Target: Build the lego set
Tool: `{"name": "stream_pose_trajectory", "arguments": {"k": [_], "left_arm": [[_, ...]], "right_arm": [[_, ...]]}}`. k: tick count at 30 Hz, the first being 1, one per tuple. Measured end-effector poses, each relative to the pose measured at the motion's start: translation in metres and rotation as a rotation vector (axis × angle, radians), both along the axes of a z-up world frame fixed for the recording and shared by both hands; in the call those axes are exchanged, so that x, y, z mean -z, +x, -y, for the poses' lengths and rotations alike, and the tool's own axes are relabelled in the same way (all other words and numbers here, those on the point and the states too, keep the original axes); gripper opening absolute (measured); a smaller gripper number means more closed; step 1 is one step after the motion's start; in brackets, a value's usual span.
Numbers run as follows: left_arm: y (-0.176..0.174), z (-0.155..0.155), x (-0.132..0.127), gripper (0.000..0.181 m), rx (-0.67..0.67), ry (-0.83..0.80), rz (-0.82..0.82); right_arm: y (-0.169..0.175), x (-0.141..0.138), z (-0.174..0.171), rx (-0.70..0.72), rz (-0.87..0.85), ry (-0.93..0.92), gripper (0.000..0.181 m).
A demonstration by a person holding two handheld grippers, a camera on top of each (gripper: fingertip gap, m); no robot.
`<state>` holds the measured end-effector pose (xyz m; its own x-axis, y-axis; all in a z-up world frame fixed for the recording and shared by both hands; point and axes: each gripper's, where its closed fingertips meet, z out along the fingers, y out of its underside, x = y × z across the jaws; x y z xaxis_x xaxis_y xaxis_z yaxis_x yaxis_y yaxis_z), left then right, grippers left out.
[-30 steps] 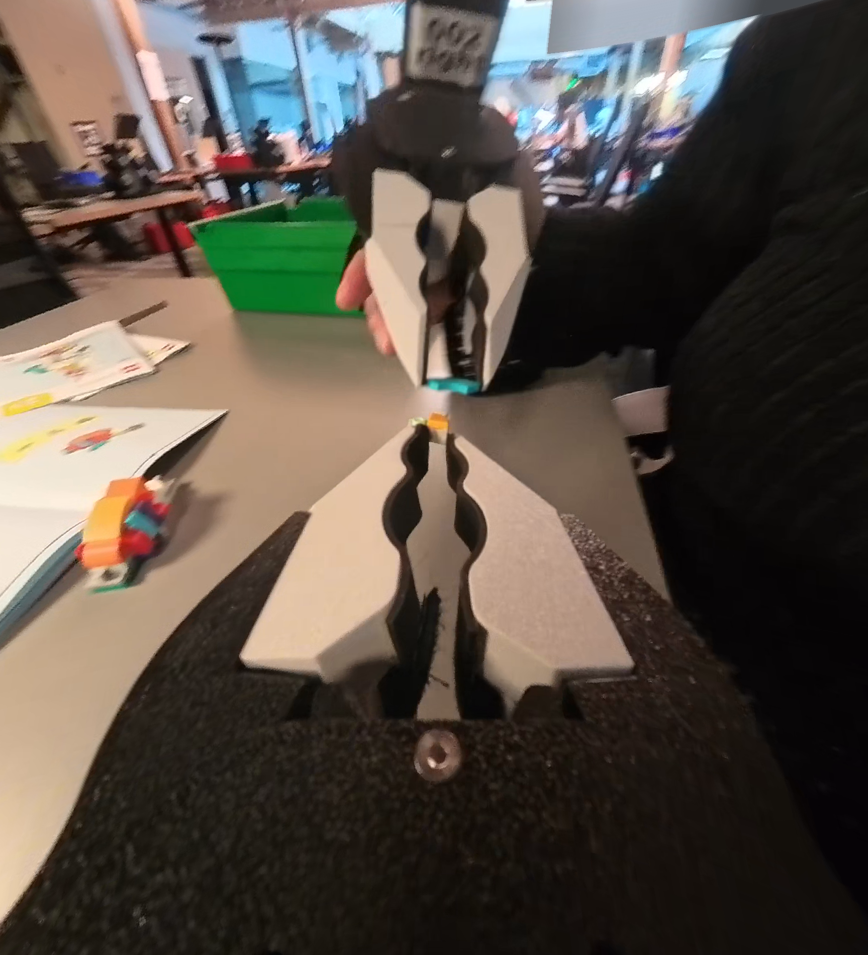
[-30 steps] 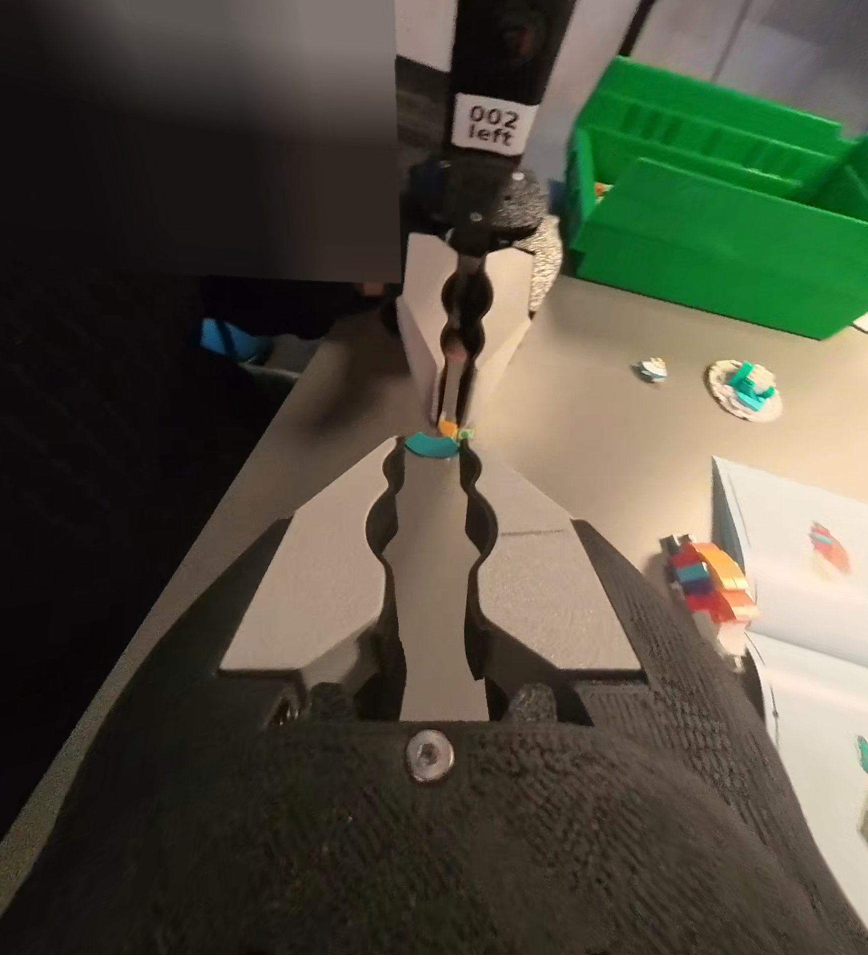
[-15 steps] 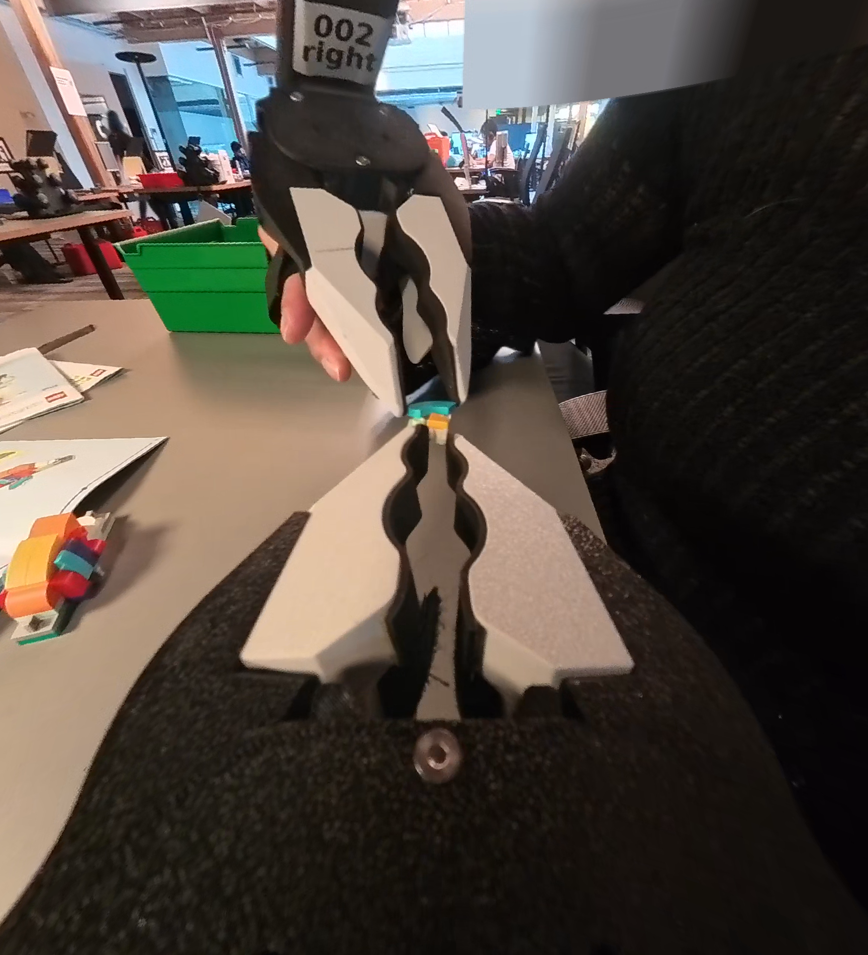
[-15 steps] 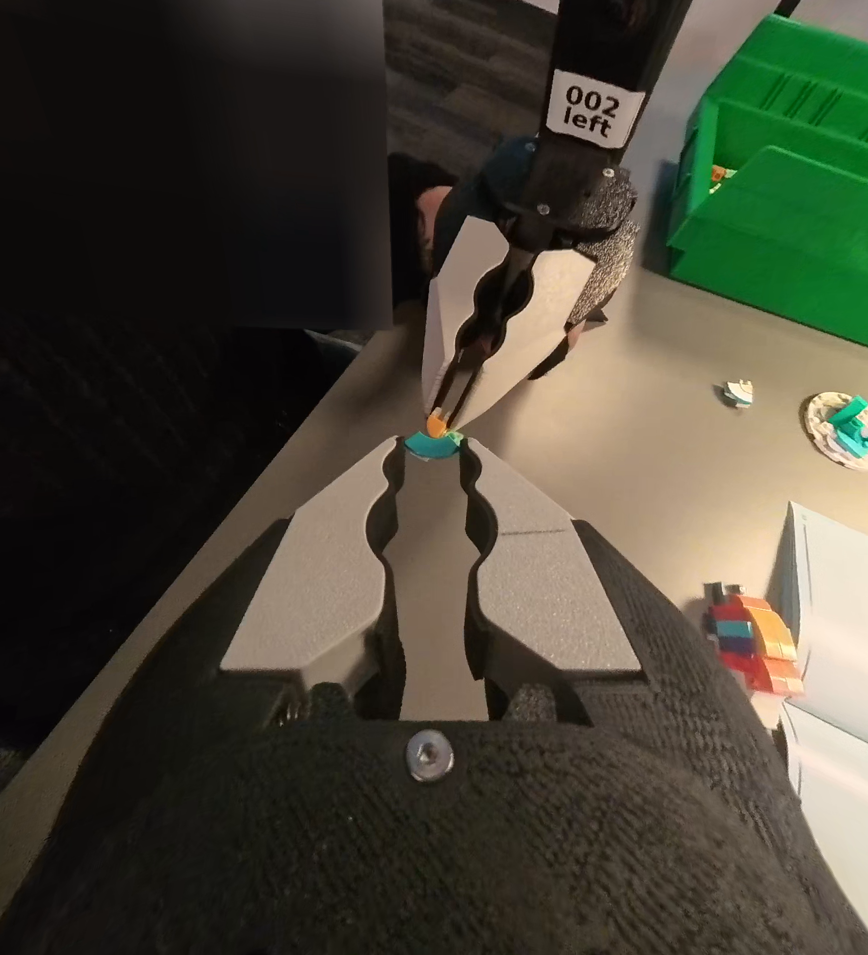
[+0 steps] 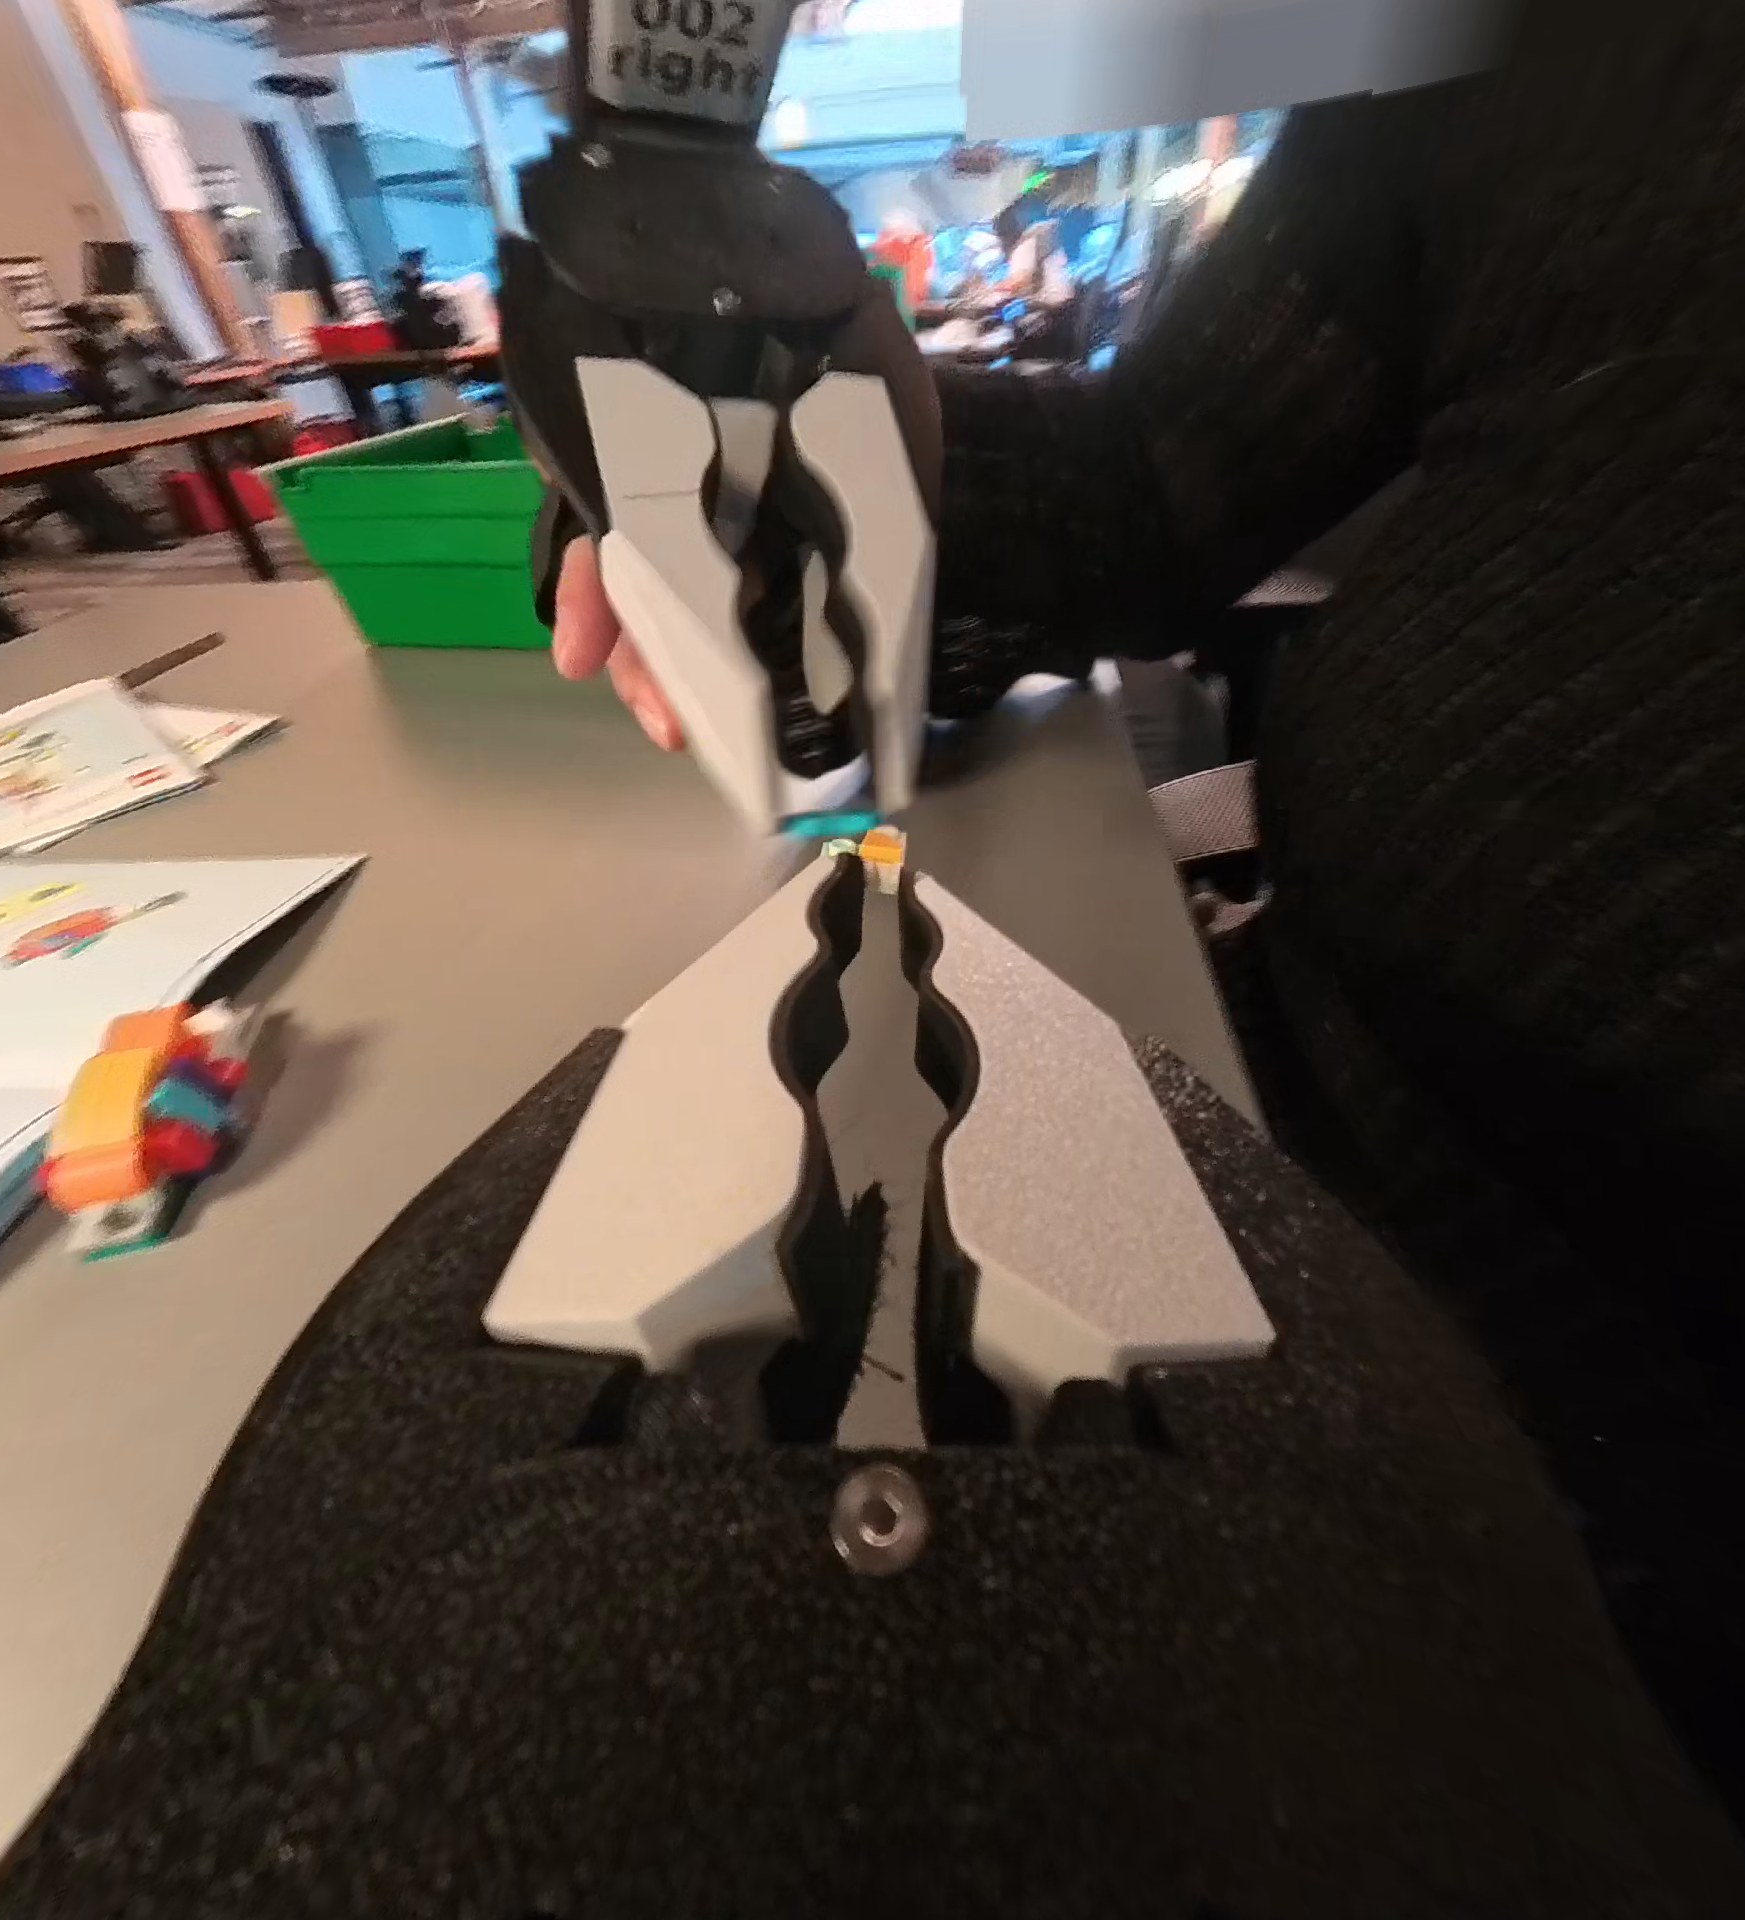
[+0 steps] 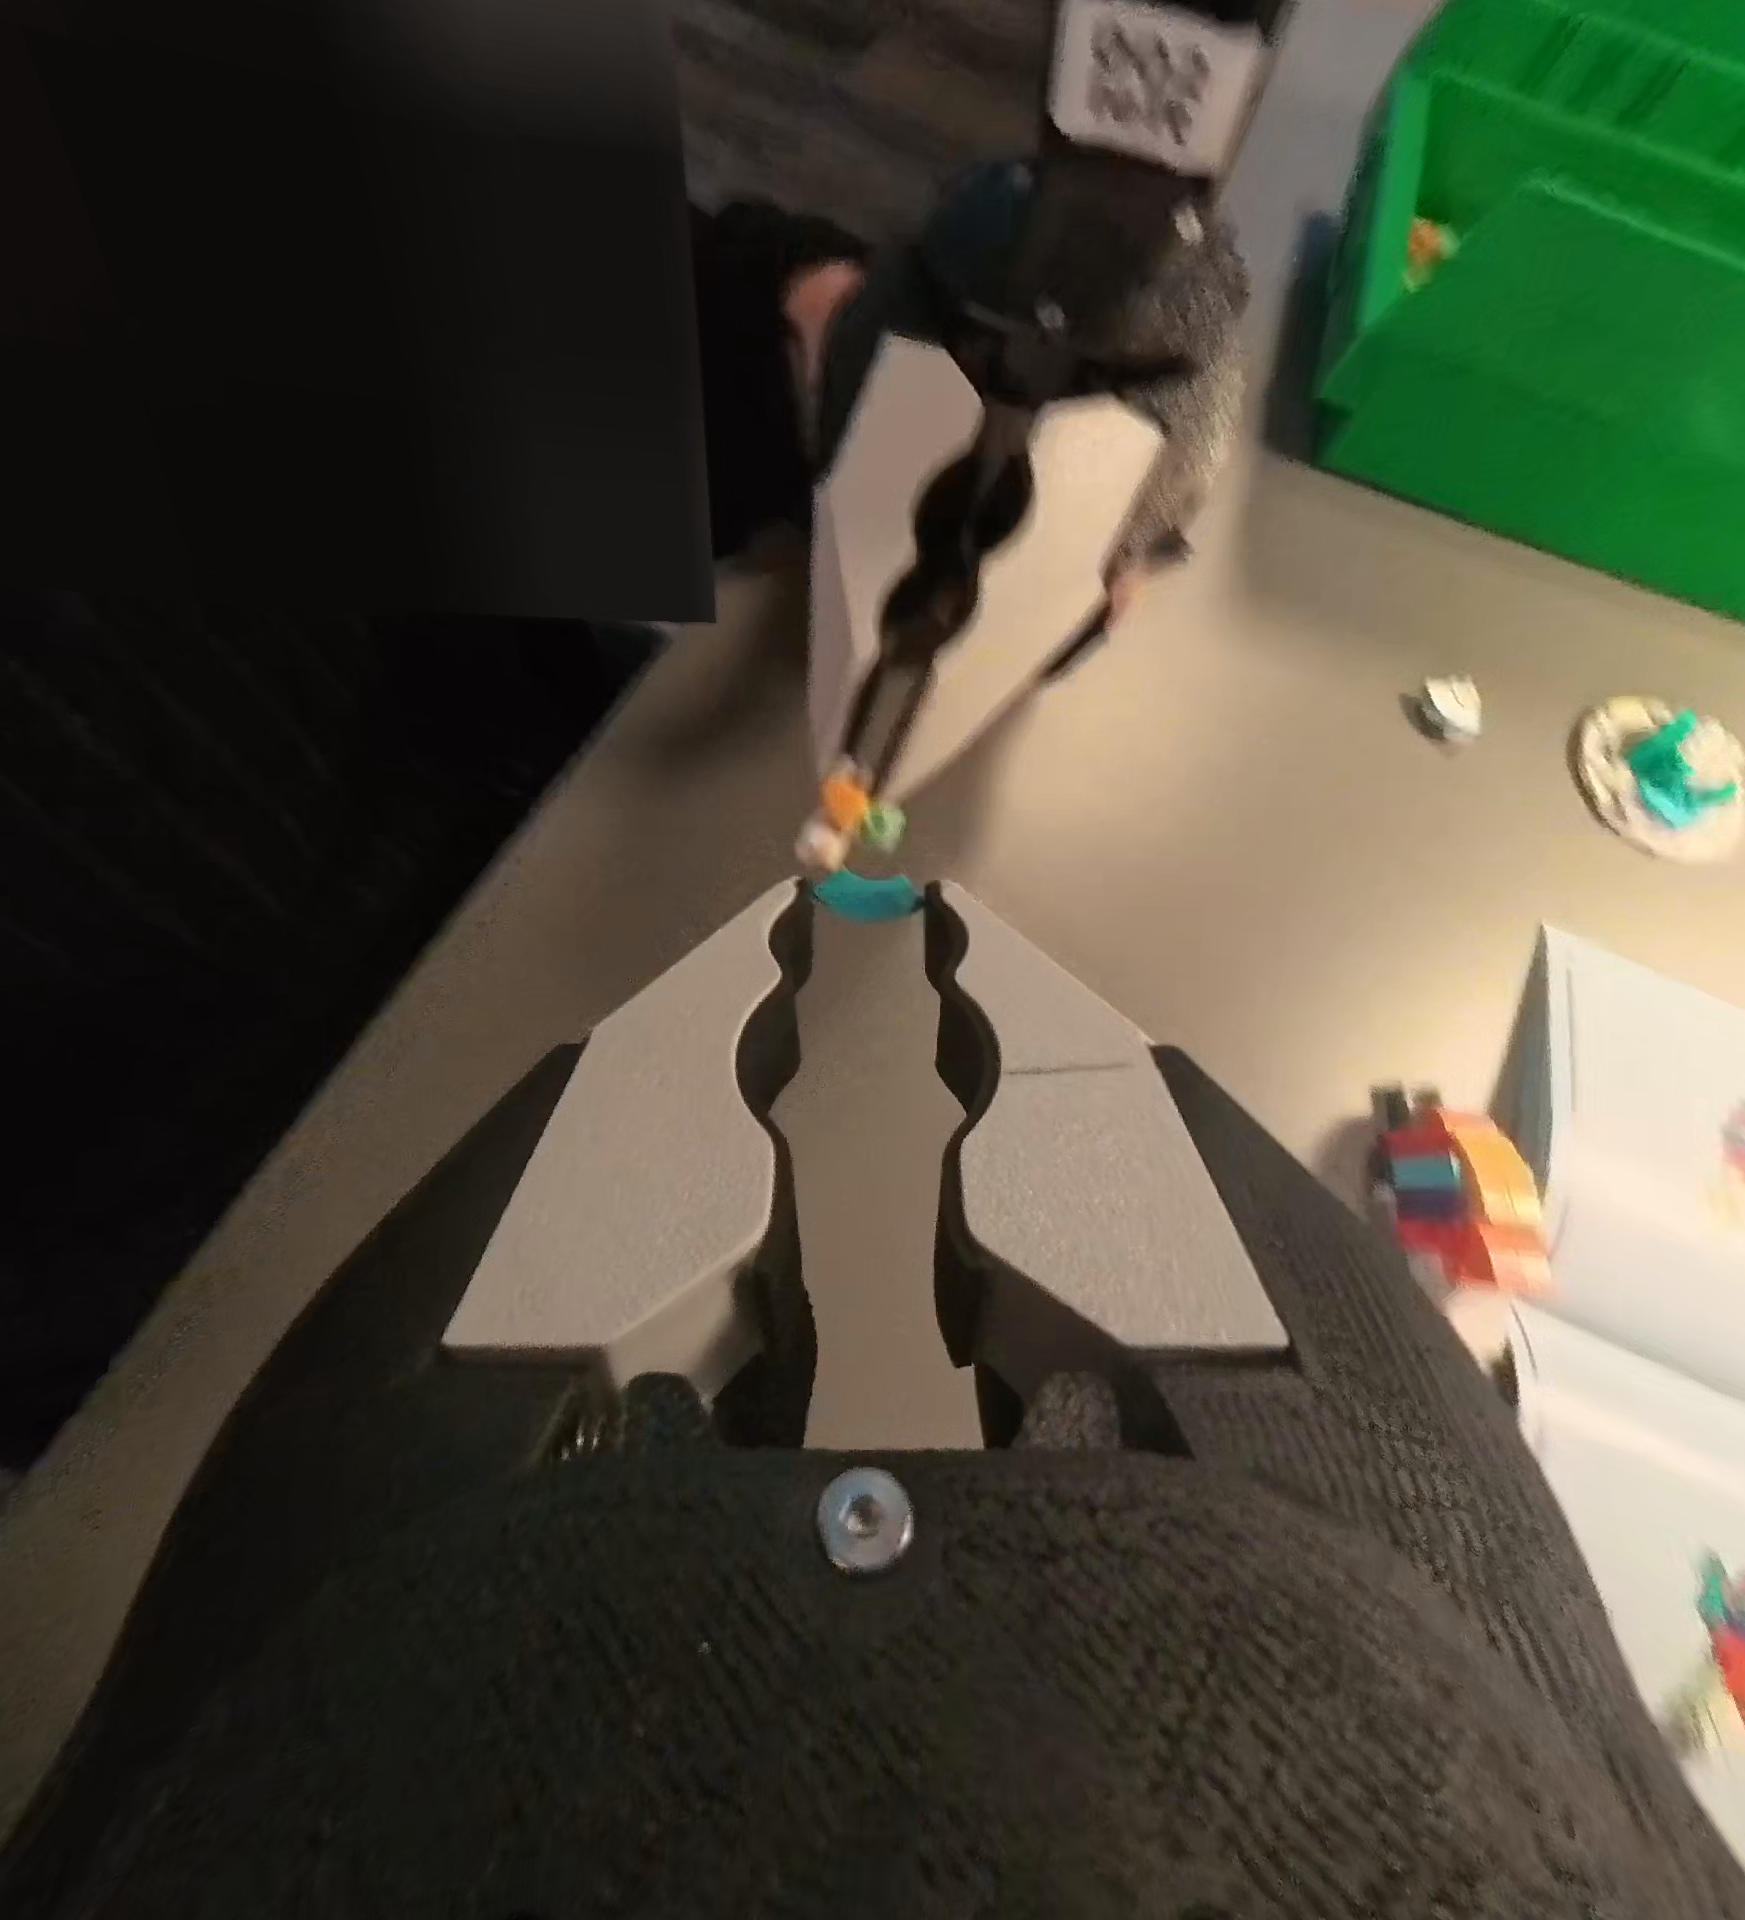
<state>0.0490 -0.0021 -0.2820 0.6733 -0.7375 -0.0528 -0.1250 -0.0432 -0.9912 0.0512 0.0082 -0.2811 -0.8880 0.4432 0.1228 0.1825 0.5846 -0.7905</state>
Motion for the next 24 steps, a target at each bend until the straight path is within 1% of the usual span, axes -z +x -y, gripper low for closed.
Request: {"name": "stream_pose_trajectory", "arguments": {"k": [1, 3, 5, 7, 9, 13, 16, 19, 24], "left_arm": [[-0.003, -0.002, 0.0, 0.005, -0.02, 0.001, 0.0], [-0.01, -0.006, 0.001, 0.005, -0.07, -0.005, -0.008], [-0.014, -0.009, 0.003, 0.005, -0.099, -0.006, -0.025], [-0.016, -0.01, 0.004, 0.005, -0.112, -0.01, -0.032], [-0.017, -0.011, 0.005, 0.005, -0.122, -0.012, -0.035], [-0.018, -0.013, 0.005, 0.005, -0.133, -0.017, -0.032], [-0.019, -0.013, 0.005, 0.005, -0.138, -0.019, -0.035], [-0.02, -0.014, 0.006, 0.005, -0.148, -0.018, -0.039], [-0.021, -0.014, 0.005, 0.005, -0.153, -0.019, -0.036]], "right_arm": [[-0.004, 0.009, -0.012, 0.051, 0.009, 0.041, 0.02], [-0.006, 0.037, -0.036, 0.138, 0.074, 0.128, 0.02], [-0.001, 0.064, -0.049, 0.187, 0.157, 0.153, 0.02], [0.003, 0.081, -0.055, 0.211, 0.2, 0.162, 0.02], [0.003, 0.08, -0.053, 0.229, 0.204, 0.11, 0.02], [0.002, 0.082, -0.054, 0.242, 0.191, 0.103, 0.021], [0.0, 0.082, -0.053, 0.254, 0.179, 0.092, 0.032], [-0.001, 0.081, -0.055, 0.277, 0.169, 0.085, 0.049], [-0.002, 0.074, -0.059, 0.335, 0.144, 0.039, 0.059]]}}
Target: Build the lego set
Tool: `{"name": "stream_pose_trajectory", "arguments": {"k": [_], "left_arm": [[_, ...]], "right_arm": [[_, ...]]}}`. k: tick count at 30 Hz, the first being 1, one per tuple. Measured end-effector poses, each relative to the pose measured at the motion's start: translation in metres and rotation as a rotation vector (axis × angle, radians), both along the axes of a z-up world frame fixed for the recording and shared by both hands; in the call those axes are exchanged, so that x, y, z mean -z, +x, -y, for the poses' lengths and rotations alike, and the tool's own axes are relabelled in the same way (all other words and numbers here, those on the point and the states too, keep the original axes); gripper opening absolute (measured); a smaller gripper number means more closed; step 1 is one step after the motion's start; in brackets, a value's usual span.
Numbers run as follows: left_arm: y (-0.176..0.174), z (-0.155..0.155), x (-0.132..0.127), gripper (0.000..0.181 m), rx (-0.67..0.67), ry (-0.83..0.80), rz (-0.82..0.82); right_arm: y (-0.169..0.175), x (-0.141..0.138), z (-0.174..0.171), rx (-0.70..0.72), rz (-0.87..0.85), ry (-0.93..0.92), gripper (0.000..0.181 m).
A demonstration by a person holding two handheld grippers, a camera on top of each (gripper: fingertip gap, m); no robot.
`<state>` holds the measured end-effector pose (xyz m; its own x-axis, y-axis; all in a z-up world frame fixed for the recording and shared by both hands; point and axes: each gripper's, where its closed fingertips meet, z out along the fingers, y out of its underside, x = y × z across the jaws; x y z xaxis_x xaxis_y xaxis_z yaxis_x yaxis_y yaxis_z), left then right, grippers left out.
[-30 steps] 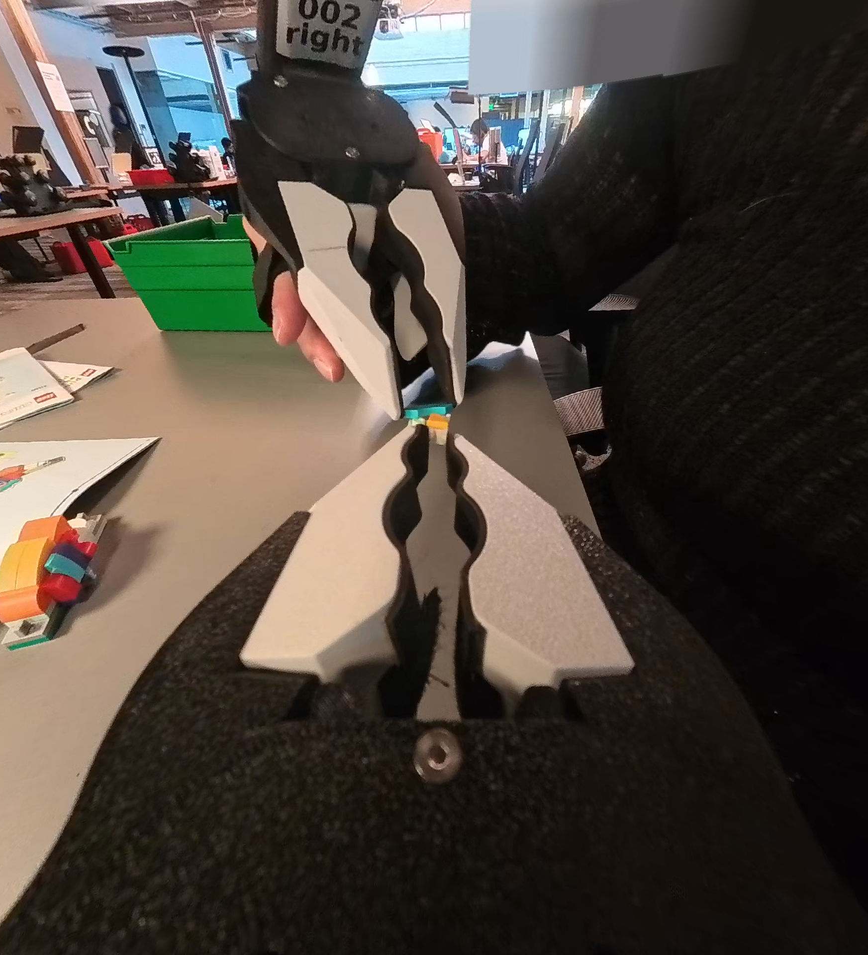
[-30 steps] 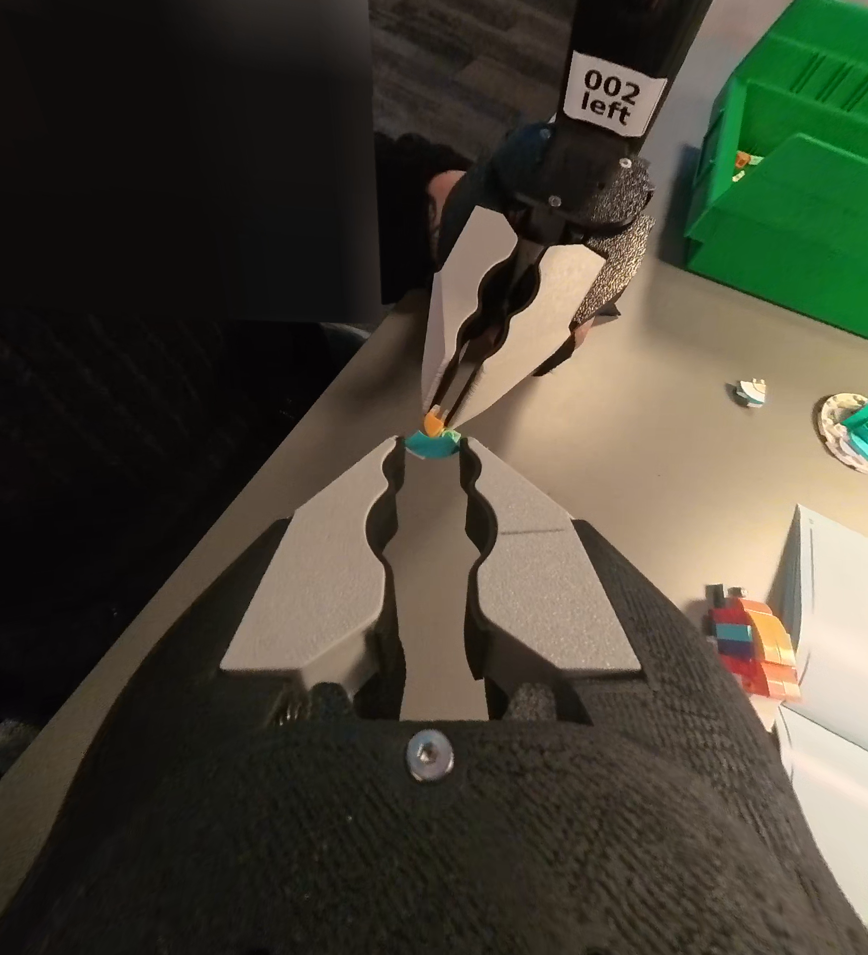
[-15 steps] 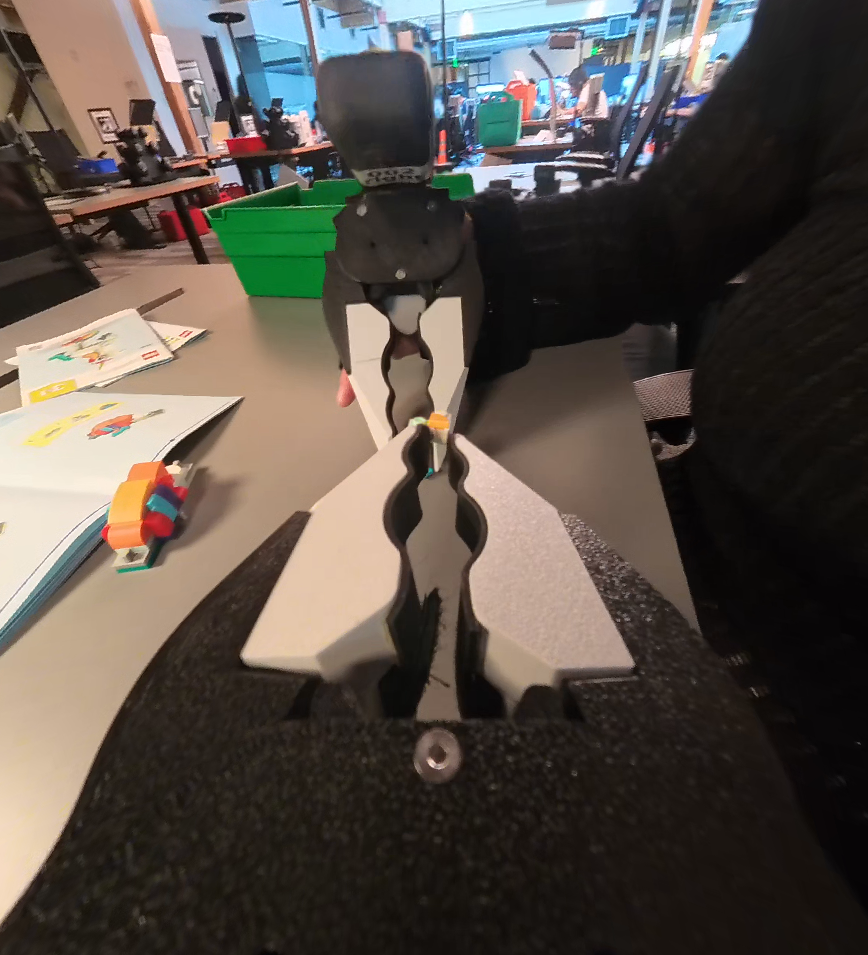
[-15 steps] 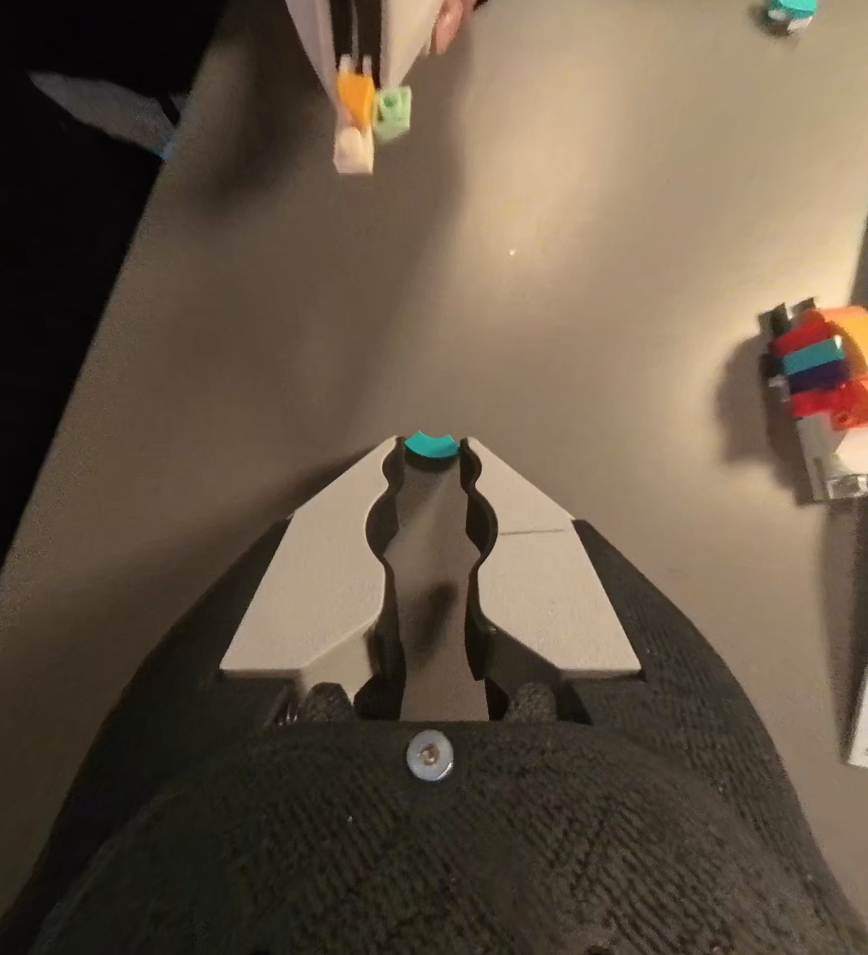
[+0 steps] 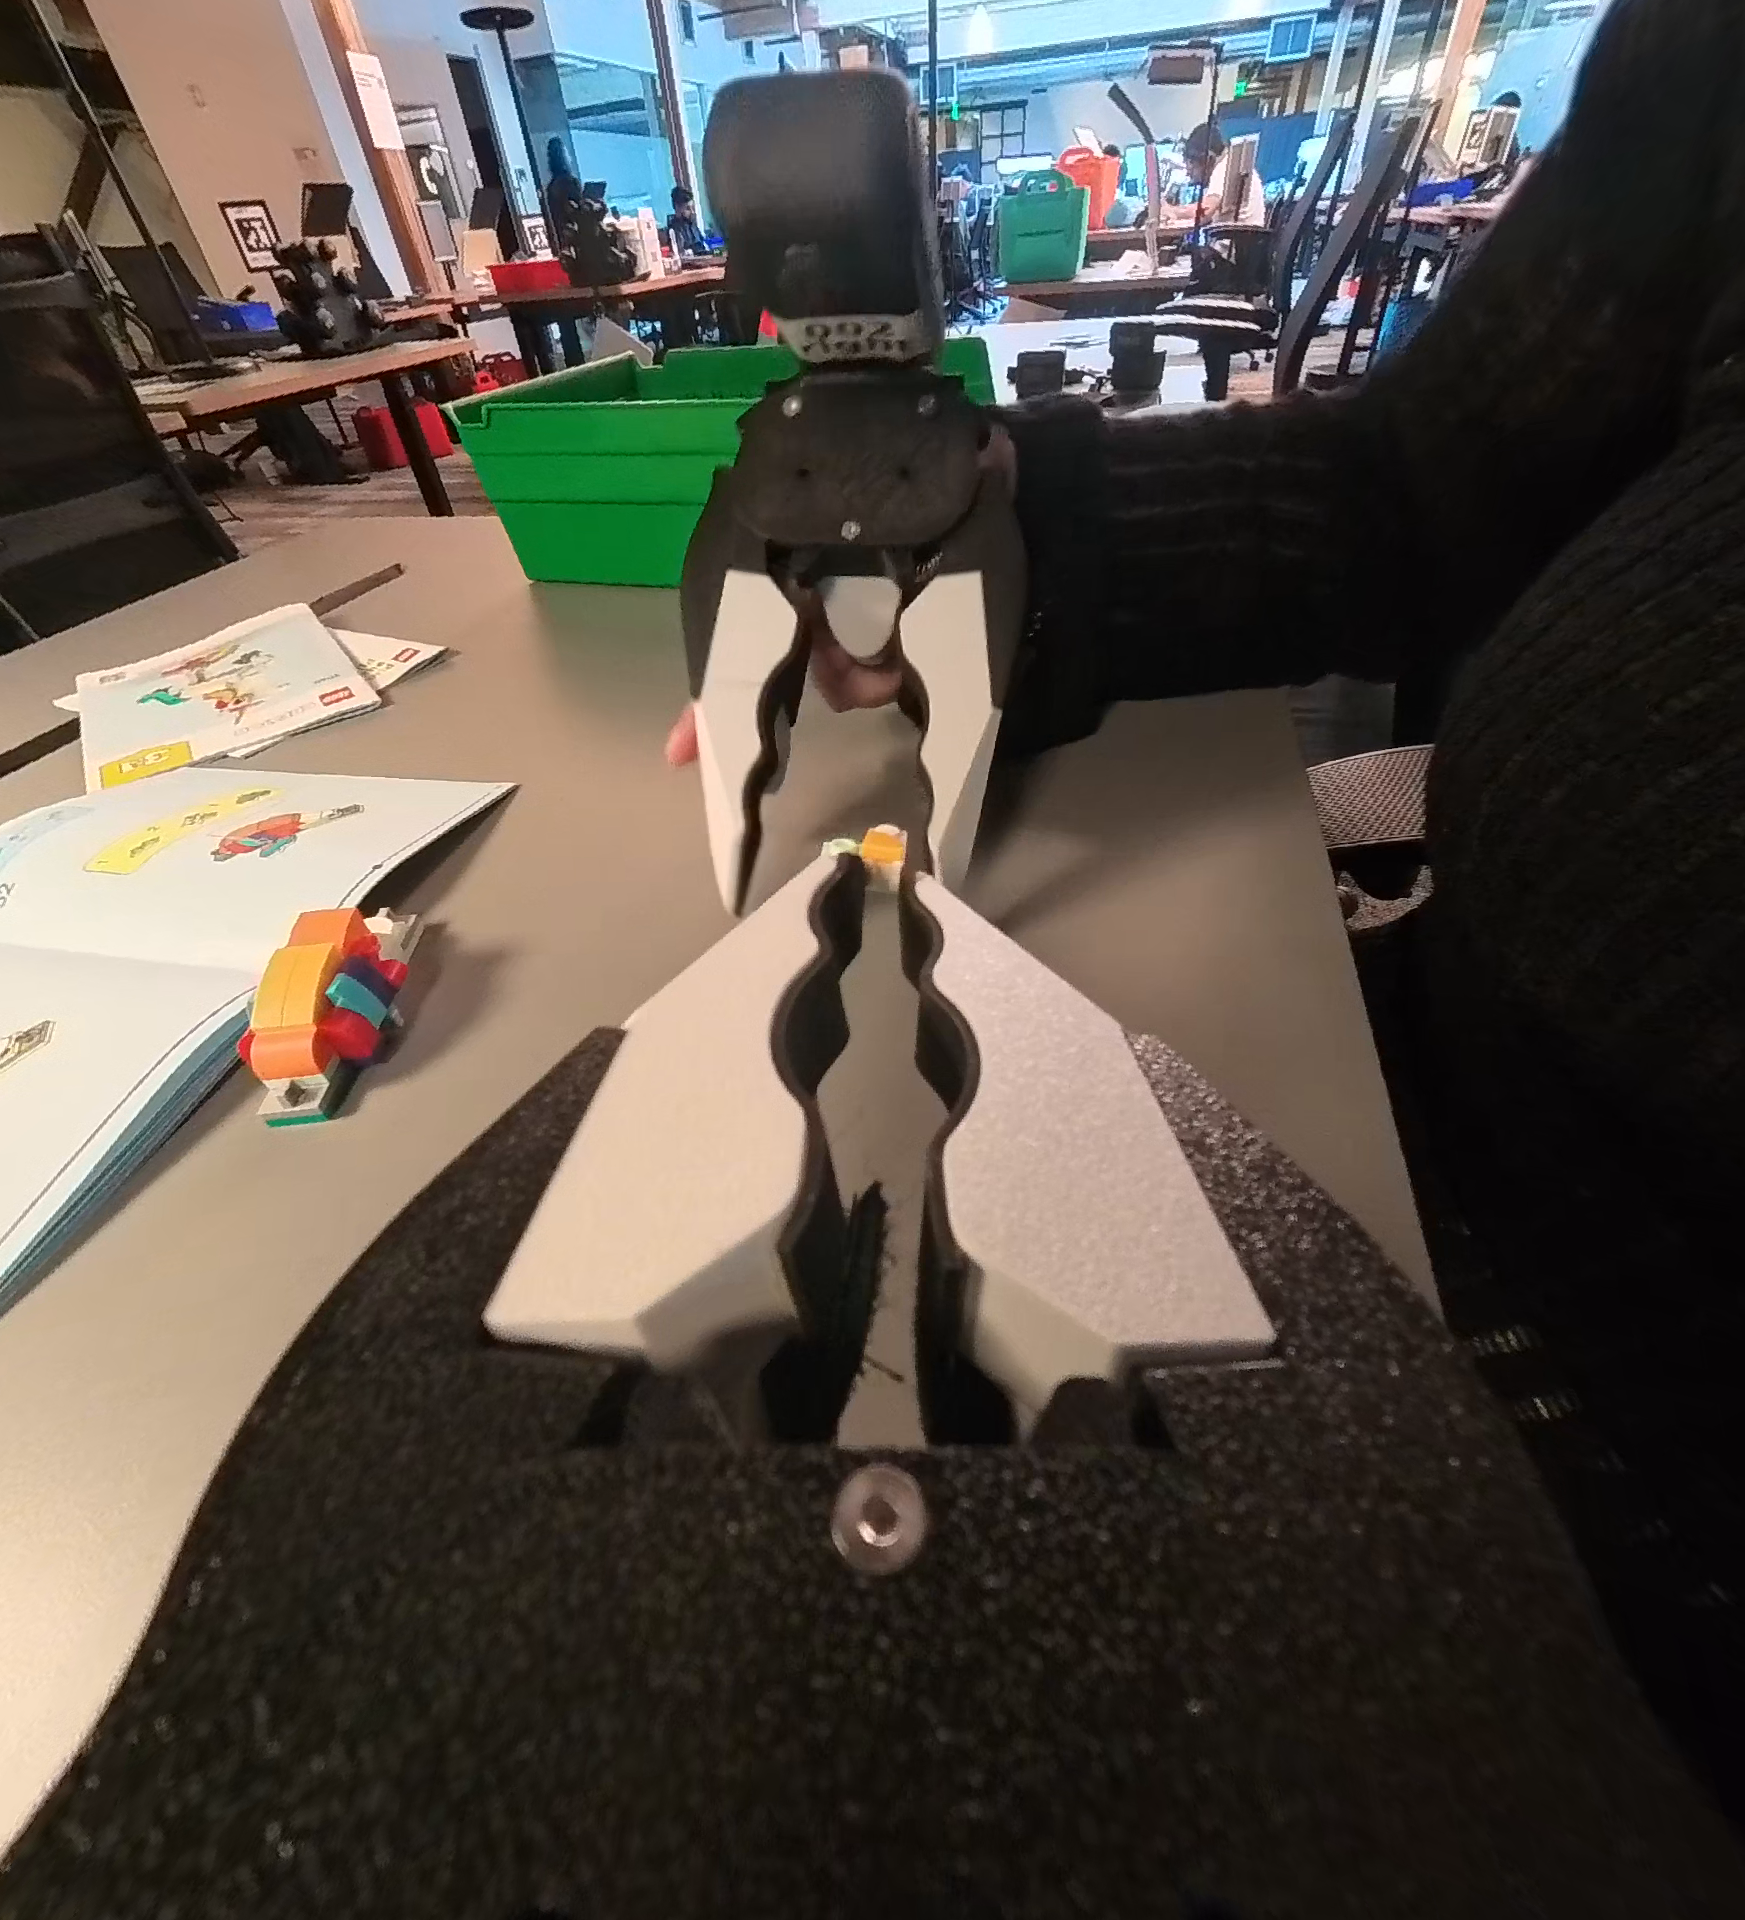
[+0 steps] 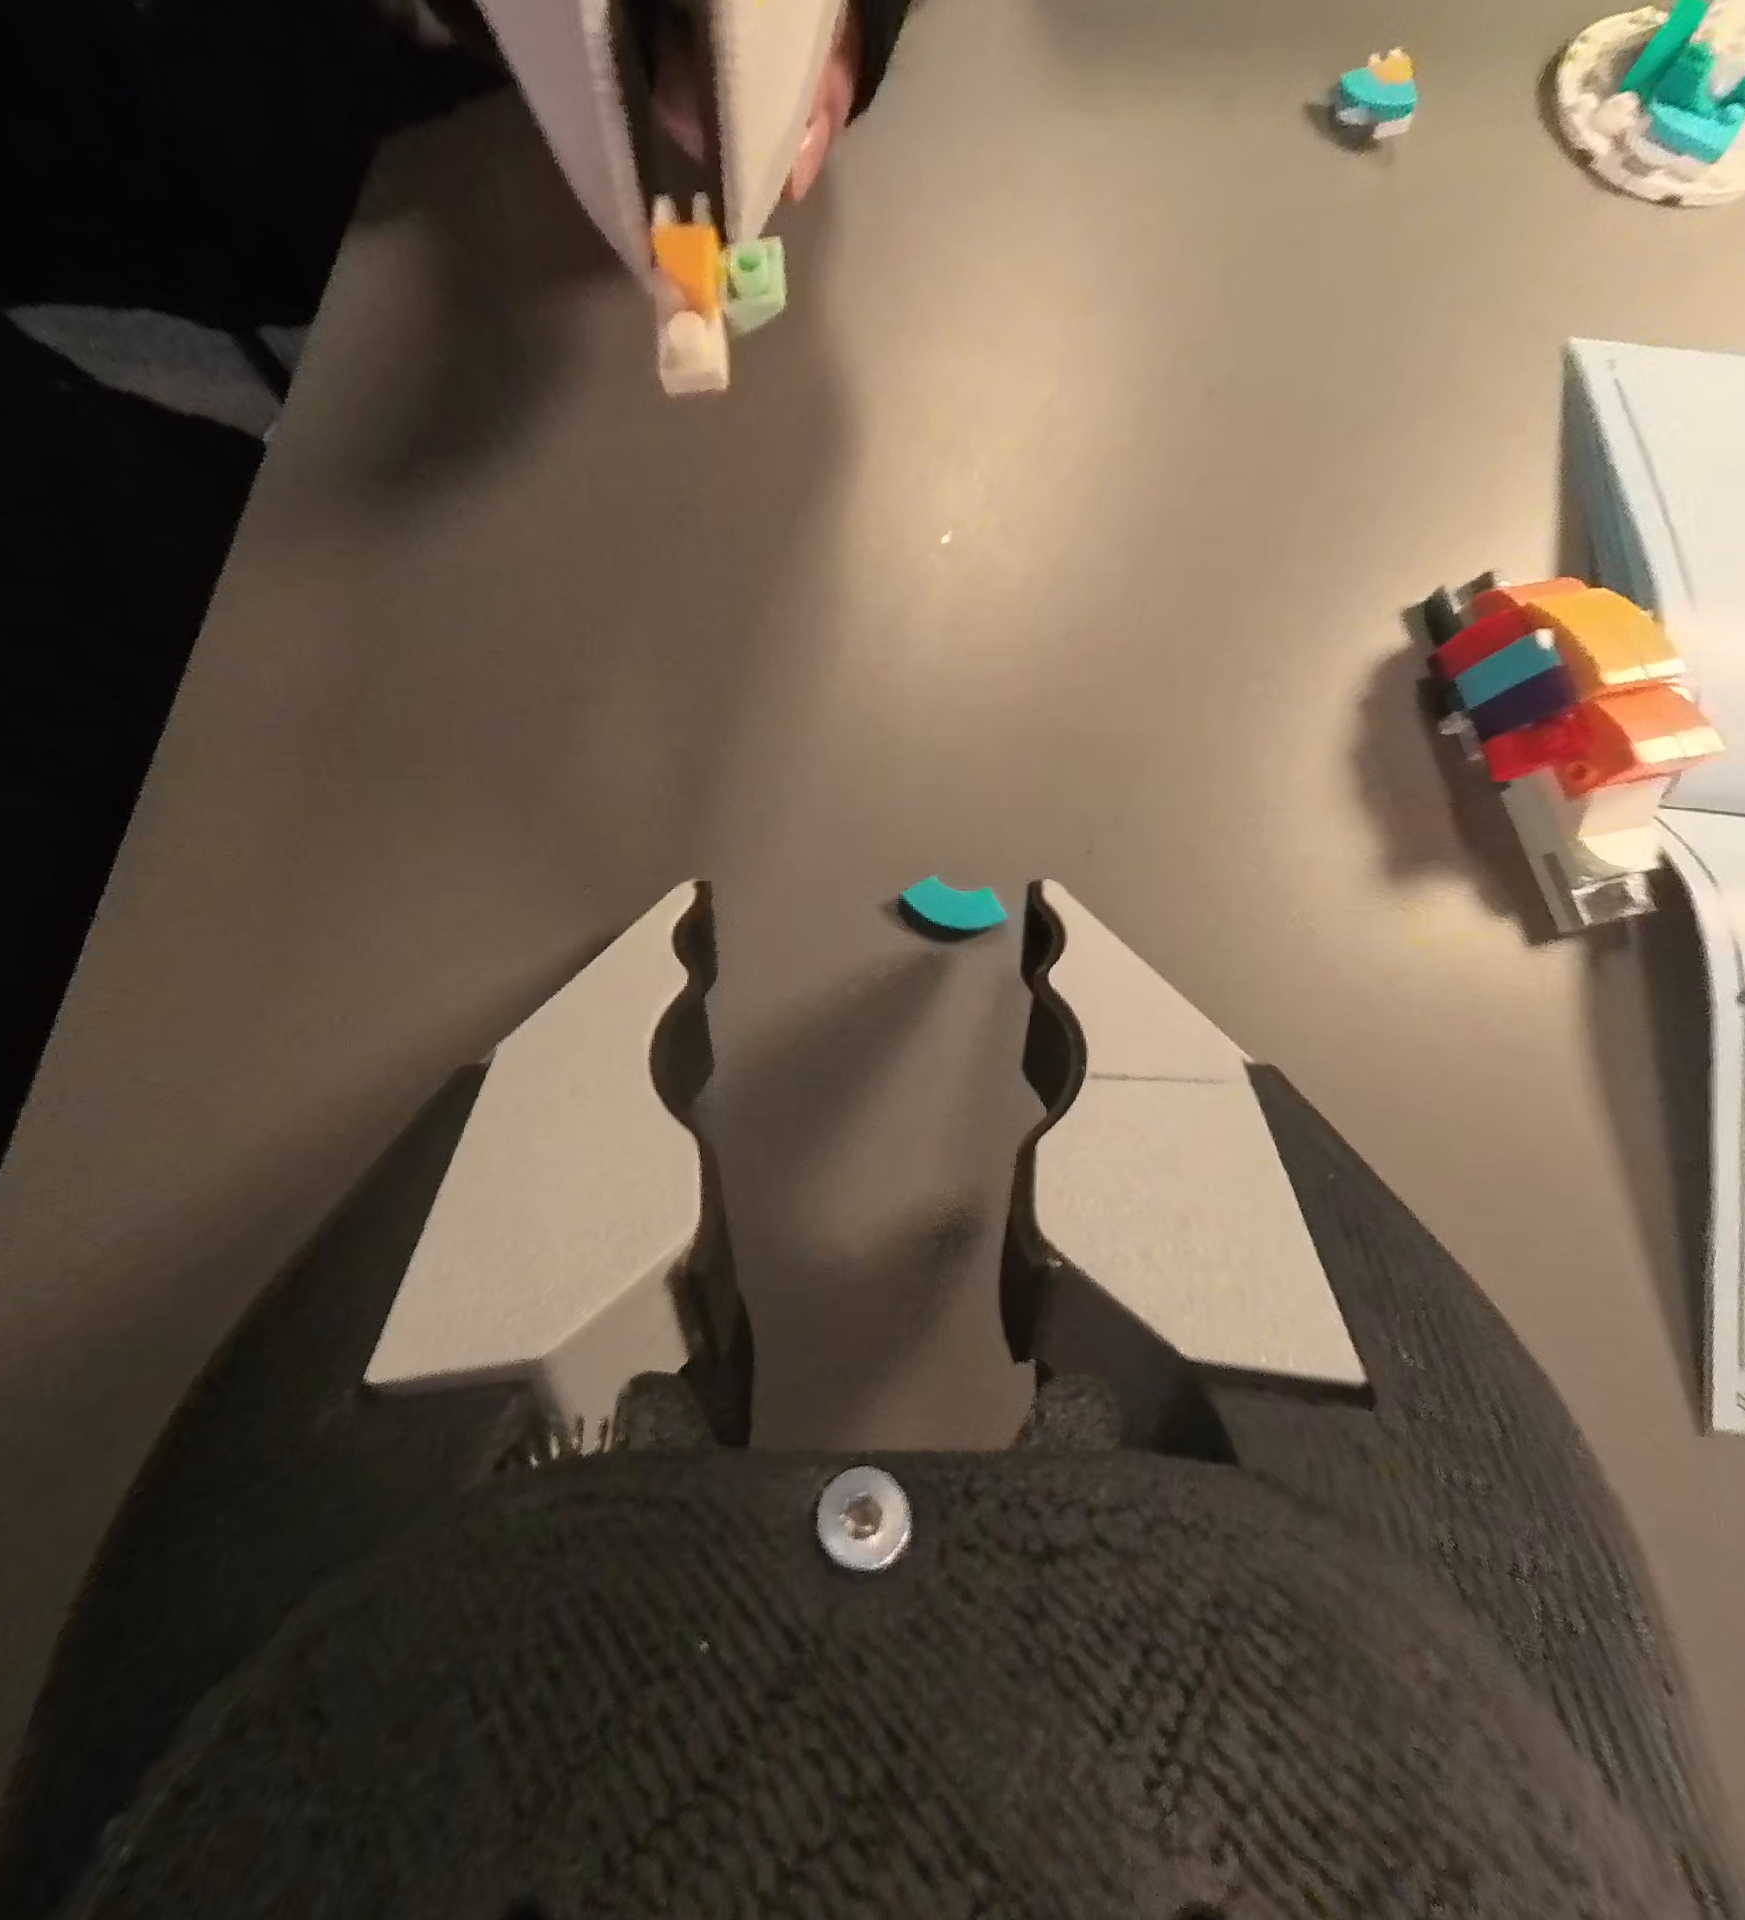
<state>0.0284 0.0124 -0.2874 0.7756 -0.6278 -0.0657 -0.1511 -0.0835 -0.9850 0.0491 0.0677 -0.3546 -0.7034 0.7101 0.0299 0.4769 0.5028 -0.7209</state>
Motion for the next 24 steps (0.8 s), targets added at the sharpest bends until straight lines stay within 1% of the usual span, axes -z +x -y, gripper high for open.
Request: {"name": "stream_pose_trajectory", "arguments": {"k": [5, 7, 9, 11, 13, 19, 22, 24], "left_arm": [[-0.002, -0.001, 0.0, 0.005, -0.016, 0.002, 0.0], [-0.005, -0.004, 0.0, 0.005, -0.046, 0.01, -0.01], [-0.008, -0.005, 0.0, 0.005, -0.07, 0.019, -0.028], [-0.008, -0.005, -0.001, 0.005, -0.075, 0.027, -0.031], [-0.007, -0.004, -0.002, 0.004, -0.065, 0.029, -0.025], [-0.003, -0.002, -0.002, 0.005, -0.041, 0.031, -0.025], [-0.003, -0.001, -0.004, 0.004, -0.046, 0.048, -0.03], [-0.003, -0.001, -0.006, 0.004, -0.043, 0.049, -0.019]], "right_arm": [[-0.009, -0.017, 0.006, 0.07, -0.088, -0.017, 0.057], [-0.021, -0.039, 0.013, 0.131, -0.219, -0.048, 0.045], [-0.027, -0.067, 0.032, 0.151, -0.347, -0.141, 0.029], [-0.029, -0.078, 0.047, 0.156, -0.419, -0.155, 0.019], [-0.031, -0.083, 0.053, 0.159, -0.472, -0.114, 0.011], [-0.028, -0.076, 0.061, 0.097, -0.41, -0.053, 0.01], [-0.029, -0.078, 0.058, 0.097, -0.409, -0.03, 0.005], [-0.03, -0.079, 0.057, 0.099, -0.408, -0.026, 0.007]]}}
